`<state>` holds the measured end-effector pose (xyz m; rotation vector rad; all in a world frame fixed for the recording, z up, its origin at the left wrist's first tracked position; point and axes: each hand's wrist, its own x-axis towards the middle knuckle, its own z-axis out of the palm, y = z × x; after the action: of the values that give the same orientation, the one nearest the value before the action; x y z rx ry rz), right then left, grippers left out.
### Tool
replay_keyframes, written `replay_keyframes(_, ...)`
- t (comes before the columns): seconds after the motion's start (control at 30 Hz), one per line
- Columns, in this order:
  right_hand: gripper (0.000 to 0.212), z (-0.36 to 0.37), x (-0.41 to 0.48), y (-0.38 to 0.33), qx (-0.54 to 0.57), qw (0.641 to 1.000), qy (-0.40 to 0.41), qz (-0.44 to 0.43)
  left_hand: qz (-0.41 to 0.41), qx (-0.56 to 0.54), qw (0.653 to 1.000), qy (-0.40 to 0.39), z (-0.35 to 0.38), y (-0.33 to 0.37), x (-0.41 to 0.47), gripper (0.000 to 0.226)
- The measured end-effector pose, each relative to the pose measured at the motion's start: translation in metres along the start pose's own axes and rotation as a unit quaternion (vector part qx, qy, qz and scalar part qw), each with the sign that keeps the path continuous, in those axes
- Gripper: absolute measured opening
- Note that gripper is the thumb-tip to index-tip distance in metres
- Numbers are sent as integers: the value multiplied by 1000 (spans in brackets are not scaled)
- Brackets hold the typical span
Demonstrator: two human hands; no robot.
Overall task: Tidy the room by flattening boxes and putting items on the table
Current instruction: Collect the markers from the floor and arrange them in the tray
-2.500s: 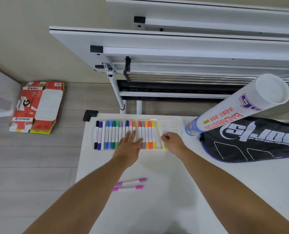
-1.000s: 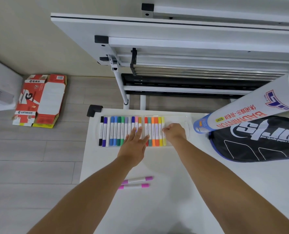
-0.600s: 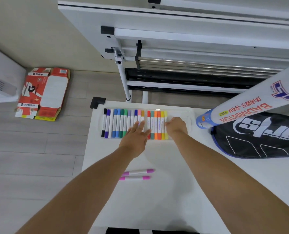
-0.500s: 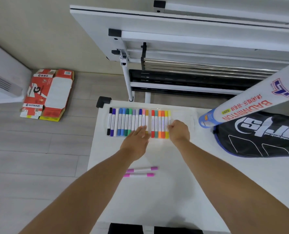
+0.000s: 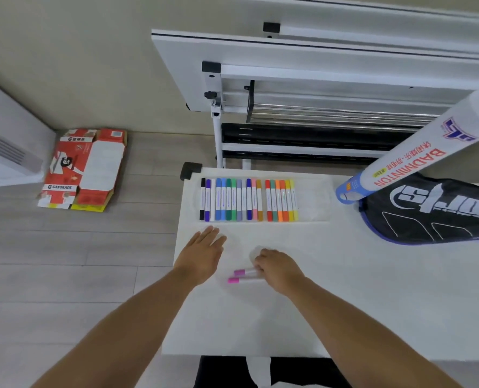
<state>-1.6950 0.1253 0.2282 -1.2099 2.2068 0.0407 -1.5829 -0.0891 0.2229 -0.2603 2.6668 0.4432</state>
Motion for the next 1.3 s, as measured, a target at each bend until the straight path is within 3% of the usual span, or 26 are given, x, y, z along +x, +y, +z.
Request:
replay_keyframes(0.1,15,6,4,-2,-24,1000,1,-13,-1,-9,1000,10,-1,6,2,48)
replay_keyframes(0.27,20,1,10,5,26,999,27,-6,3,-9,1000,16,0,21,13,48)
replay_keyframes(0.47,18,-30,-5,65,150,977,106,109,11,13,1000,16,-15,60,50,51)
replay_keyframes(0.63,16,-56,6,119,269,917,165,242,-4,9,1000,0,-26,101,96,50)
replay_keyframes(0.9,22,-87,62,164,402,848,88,334,-41,24,998,-43,-11,117,120,52)
replay_keyframes(1.3,26,-91,90,168,362,850,41,381,-36,24,998,-34,-10,117,120,52)
